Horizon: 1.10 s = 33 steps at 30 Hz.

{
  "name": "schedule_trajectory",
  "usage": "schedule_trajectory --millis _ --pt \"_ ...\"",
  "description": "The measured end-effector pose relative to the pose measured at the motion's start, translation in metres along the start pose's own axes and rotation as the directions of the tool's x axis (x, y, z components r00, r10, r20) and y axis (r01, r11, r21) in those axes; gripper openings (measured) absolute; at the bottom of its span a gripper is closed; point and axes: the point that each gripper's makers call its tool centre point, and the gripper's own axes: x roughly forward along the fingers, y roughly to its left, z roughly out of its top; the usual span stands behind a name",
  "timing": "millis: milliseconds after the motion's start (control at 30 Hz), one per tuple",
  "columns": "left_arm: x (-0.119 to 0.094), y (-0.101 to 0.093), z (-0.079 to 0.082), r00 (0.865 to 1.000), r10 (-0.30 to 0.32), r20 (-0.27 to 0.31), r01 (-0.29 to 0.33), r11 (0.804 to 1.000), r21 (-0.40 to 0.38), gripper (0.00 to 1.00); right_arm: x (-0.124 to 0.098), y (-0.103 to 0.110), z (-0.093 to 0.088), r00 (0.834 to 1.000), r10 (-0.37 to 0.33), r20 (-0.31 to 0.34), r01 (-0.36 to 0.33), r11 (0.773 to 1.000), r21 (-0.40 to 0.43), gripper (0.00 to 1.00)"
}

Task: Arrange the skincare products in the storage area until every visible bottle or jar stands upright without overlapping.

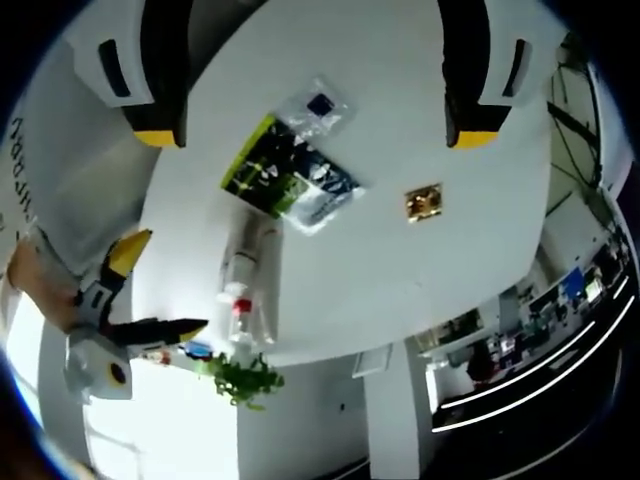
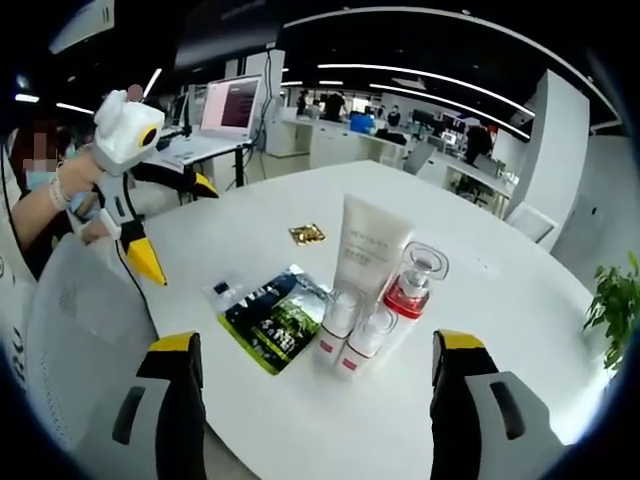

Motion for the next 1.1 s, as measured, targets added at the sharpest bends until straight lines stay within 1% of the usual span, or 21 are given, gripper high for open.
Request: schedule_trajectory --millis 100,167,233,300,333,400,467,500,567,633,700,767,833,900,933,1000,1067,1100 --pt "0.002 0.005 -0.001 1.000 -0.001 0.000 0.001 1.000 -0.001 0.99 0.000 0.004 0.003 1.000 0.019 0.004 -0.019 1.000 0.004 0.87" --pt "0.003 0.009 -0.001 1.000 0.001 -0.001 -0.001 1.000 0.001 0.99 0.000 0.008 0.006 0.999 0.032 0.011 -0.032 0.999 -0.006 0.80" --pt "0.005 0.012 -0.002 1.000 0.000 -0.003 0.000 1.000 0.000 0.99 0.001 0.013 0.007 0.999 0.051 0.008 -0.051 0.999 -0.002 0.78" --pt "0.006 0.013 -0.002 1.000 -0.003 -0.004 0.003 1.000 0.007 0.99 0.003 0.018 0.007 0.997 0.075 0.002 -0.075 0.997 -0.006 0.72" --pt "0.007 0.015 -0.002 1.000 -0.002 -0.005 0.002 1.000 0.007 0.99 0.004 0.019 0.008 0.997 0.076 0.002 -0.076 0.997 -0.002 0.71" --pt "0.009 0.018 -0.003 1.000 -0.002 -0.010 0.002 1.000 0.011 0.99 0.006 0.025 0.006 0.995 0.102 -0.009 -0.102 0.995 0.002 0.67" --pt "0.011 0.018 -0.004 1.000 -0.016 -0.016 0.016 1.000 0.025 0.99 0.007 0.028 0.007 0.993 0.115 -0.002 -0.115 0.993 0.004 0.63" --pt "0.013 0.019 -0.005 1.000 -0.015 -0.021 0.016 1.000 0.024 0.99 0.008 0.030 0.006 0.992 0.124 -0.004 -0.124 0.992 0.010 0.63" --pt "0.015 0.021 -0.004 1.000 -0.016 -0.024 0.017 0.999 0.028 0.99 0.009 0.032 0.007 0.991 0.133 -0.004 -0.133 0.991 0.003 0.60" --pt "0.017 0.024 -0.004 0.999 -0.016 -0.028 0.017 0.999 0.029 0.99 0.010 0.037 0.008 0.989 0.150 -0.001 -0.150 0.989 0.001 0.59" --pt "0.019 0.028 -0.003 1.000 -0.014 -0.027 0.015 0.999 0.031 0.98 0.012 0.041 0.008 0.986 0.168 0.003 -0.168 0.986 0.005 0.55" --pt "0.021 0.031 -0.002 0.999 -0.019 -0.027 0.020 0.999 0.034 0.98 0.013 0.043 0.008 0.983 0.184 0.000 -0.184 0.983 0.005 0.54" --pt "0.023 0.035 -0.001 0.999 -0.021 -0.026 0.022 0.999 0.039 0.97 0.015 0.047 0.009 0.979 0.204 0.005 -0.204 0.979 0.005 0.50" --pt "0.025 0.041 0.001 1.000 -0.012 -0.021 0.013 0.999 0.046 0.96 0.017 0.049 0.010 0.976 0.217 0.011 -0.217 0.976 0.010 0.48" --pt "0.026 0.045 0.003 1.000 -0.003 -0.009 0.004 0.998 0.058 0.95 0.018 0.051 0.010 0.974 0.226 0.009 -0.226 0.974 0.009 0.48" --pt "0.027 0.045 0.002 1.000 -0.006 -0.011 0.007 0.998 0.066 0.94 0.020 0.054 0.010 0.971 0.240 0.009 -0.240 0.971 0.009 0.46" --pt "0.033 0.053 0.005 1.000 -0.004 -0.010 0.005 0.996 0.087 0.94 0.023 0.055 0.008 0.967 0.253 0.004 -0.253 0.967 0.014 0.44" --pt "0.034 0.055 0.003 1.000 -0.003 -0.023 0.005 0.995 0.100 0.93 0.024 0.056 0.008 0.967 0.255 0.006 -0.255 0.967 0.013 0.44"
